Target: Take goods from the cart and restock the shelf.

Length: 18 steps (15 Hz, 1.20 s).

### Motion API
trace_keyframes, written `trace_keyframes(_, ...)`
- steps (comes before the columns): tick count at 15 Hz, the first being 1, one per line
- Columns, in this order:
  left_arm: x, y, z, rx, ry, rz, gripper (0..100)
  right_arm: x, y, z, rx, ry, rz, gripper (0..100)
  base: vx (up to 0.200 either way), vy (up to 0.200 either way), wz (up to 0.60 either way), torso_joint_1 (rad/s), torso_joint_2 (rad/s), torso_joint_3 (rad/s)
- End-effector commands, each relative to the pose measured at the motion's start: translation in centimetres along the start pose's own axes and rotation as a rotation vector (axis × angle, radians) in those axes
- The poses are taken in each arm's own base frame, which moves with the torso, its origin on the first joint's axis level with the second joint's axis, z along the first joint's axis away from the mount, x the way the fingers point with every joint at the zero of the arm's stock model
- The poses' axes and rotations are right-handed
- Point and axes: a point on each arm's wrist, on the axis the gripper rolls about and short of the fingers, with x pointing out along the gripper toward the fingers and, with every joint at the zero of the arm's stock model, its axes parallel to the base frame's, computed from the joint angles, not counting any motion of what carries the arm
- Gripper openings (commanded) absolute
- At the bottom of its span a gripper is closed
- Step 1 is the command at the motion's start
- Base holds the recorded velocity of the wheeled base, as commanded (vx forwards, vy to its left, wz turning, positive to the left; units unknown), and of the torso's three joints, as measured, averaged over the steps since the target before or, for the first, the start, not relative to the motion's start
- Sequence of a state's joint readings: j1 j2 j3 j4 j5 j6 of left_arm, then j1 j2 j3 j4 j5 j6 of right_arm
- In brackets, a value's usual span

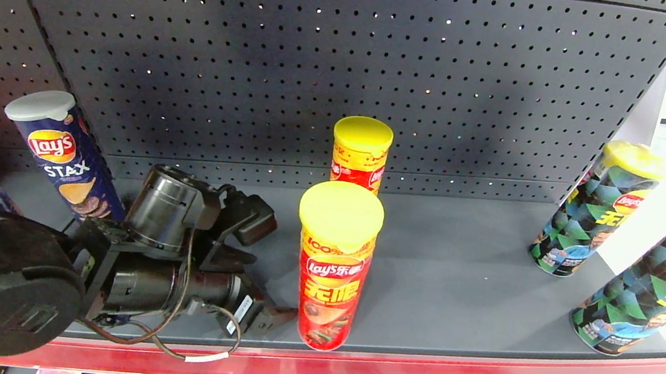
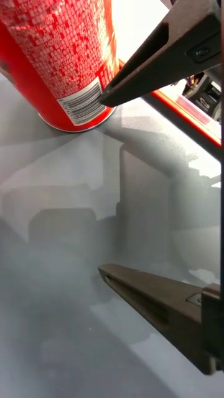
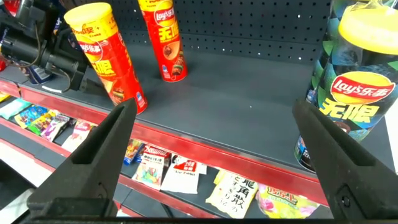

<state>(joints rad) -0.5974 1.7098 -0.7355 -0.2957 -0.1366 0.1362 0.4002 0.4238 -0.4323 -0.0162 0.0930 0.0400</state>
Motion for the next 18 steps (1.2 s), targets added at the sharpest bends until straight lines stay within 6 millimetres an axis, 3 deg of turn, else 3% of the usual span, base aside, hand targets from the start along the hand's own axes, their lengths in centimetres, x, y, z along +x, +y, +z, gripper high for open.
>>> trace_keyframes(1, 0.1, 0.0, 0.1, 0.001, -0.002, -0.001, 100, 0.1, 0.0, 0.0, 0.0, 0.002, 0.001, 100, 0.0, 0.0, 0.0, 0.0, 0.0, 0.0)
trace_keyframes(11, -0.1, 0.0, 0.5, -0.004, -0.017, 0.009, 100, 0.1, 0.0, -0.1, 0.0, 0.006, 0.001, 100, 0.0, 0.0, 0.0, 0.0, 0.0, 0.0)
trace_keyframes(15, -5.4, 1.2, 0.6, -0.035, -0.134, 0.086, 100, 0.2, -0.1, -1.3, 0.0, 0.045, 0.005, 100, 0.0, 0.0, 0.0, 0.0, 0.0, 0.0)
trace_keyframes(16, -9.0, 0.8, -0.4, -0.036, -0.205, 0.116, 100, 0.3, -0.1, -1.7, -0.01, 0.057, 0.008, 100, 0.0, 0.0, 0.0, 0.0, 0.0, 0.0)
trace_keyframes(18, -12.7, -0.3, -2.0, -0.024, -0.283, 0.13, 100, 0.4, -0.1, -1.9, -0.024, 0.067, 0.002, 100, 0.0, 0.0, 0.0, 0.0, 0.0, 0.0)
